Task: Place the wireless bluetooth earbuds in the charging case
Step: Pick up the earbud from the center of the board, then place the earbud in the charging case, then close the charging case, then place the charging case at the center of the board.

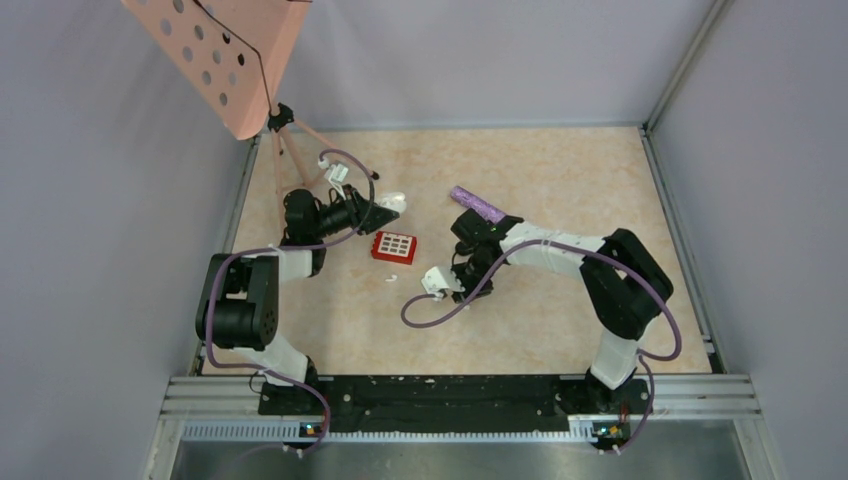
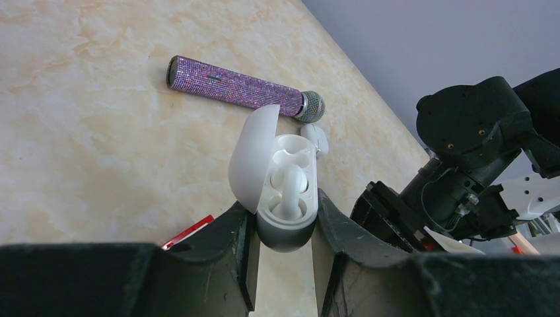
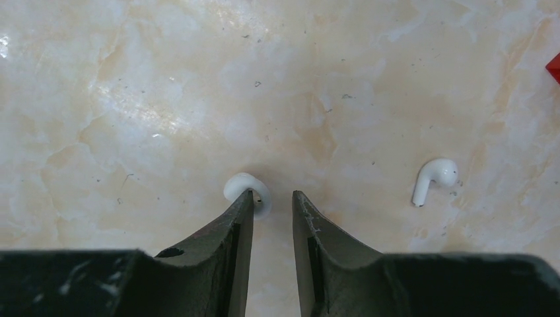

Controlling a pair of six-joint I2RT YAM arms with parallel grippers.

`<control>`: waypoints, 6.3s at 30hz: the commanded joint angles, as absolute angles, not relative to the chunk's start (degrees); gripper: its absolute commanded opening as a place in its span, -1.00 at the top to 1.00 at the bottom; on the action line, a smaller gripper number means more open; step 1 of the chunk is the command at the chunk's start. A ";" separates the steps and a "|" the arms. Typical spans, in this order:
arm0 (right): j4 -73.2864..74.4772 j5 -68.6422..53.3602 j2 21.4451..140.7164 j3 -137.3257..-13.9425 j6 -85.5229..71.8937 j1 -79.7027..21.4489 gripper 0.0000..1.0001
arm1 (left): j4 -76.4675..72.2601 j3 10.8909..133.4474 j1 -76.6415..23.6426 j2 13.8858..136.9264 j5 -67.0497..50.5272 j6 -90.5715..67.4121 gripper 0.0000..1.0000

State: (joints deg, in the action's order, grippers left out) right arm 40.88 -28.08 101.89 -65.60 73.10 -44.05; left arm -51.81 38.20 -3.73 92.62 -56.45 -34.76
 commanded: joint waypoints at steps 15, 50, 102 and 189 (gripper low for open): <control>48.21 -32.66 99.24 -69.70 68.66 -43.74 1.00 | -55.04 39.66 -3.43 91.58 -56.94 -34.73 1.00; 24.08 -39.30 87.72 -82.80 11.50 -34.65 1.00 | -64.70 36.92 -15.97 88.06 -71.18 -25.31 1.00; 23.95 -35.03 87.10 -76.93 15.21 -37.97 1.00 | -68.21 39.31 -16.50 90.50 -66.20 -33.46 1.00; 29.09 -13.22 77.69 -60.72 21.19 -22.32 -0.31 | -2.59 65.00 -25.58 112.54 -33.37 -26.68 0.74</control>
State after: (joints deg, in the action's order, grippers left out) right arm 28.77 -16.43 78.91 -61.84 20.40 -22.70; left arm -7.33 61.71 -24.69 111.98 -37.28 -26.89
